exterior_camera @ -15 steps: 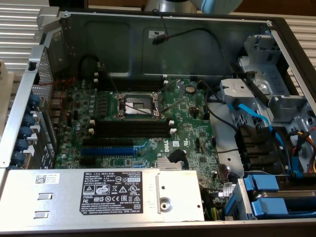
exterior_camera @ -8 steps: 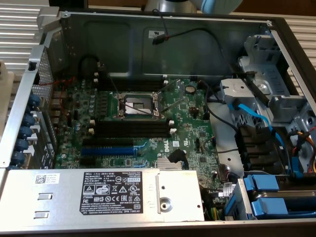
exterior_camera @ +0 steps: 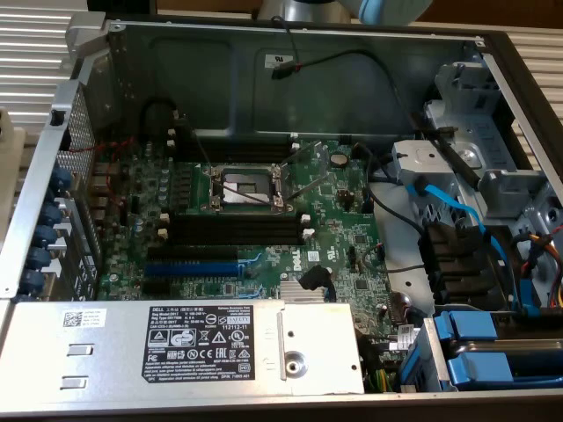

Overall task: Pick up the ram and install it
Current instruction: 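Pick up the ram and move it above insertion slot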

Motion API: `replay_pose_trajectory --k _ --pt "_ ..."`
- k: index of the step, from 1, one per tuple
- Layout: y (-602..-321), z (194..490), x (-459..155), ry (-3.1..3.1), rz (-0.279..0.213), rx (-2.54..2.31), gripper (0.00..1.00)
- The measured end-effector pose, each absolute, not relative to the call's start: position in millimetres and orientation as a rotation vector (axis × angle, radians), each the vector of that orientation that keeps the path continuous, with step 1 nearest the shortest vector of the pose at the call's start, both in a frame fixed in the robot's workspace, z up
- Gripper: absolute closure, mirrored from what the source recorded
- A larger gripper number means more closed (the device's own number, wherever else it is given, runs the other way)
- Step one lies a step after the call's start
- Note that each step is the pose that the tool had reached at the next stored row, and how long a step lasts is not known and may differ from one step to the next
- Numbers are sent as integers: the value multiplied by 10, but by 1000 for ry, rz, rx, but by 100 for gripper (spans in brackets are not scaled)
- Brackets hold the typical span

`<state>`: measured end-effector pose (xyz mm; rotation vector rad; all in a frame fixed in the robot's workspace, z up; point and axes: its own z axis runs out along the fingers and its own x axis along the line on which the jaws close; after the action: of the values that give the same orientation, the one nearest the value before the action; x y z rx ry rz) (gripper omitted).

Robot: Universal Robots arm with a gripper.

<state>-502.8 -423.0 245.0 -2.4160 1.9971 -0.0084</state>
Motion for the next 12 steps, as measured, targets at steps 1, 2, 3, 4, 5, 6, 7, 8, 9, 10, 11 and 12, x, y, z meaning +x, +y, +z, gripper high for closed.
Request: replay_pose_trajectory --k 1,2,3,4,5,6,7,8,9,10,11,12 --pt "-4231 2438 -5028 1996 -5 -2414 67" --pt "-4232 2424 -5028 1994 -2 -2412 67" --pt "-4232 2406 -5028 1993 1 -2410 67" --pt "-4232 2388 -5028 1992 3 -2409 67" --pt "-4233 2371 -5028 1991 5 -2408 67" --pt "-4233 2353 -5028 1990 6 -2407 67" --pt "-4236 2338 -5027 1990 8 -2406 67" --pt "-4237 2321 -5027 1990 8 -2406 67" --pt "-4238 2308 -5027 1990 8 -2406 67" --pt "-4238 2295 -5027 1990 8 -2406 67" --pt "-4240 2285 -5027 1990 8 -2406 67" --pt "-4240 2275 -5027 1990 8 -2406 67"
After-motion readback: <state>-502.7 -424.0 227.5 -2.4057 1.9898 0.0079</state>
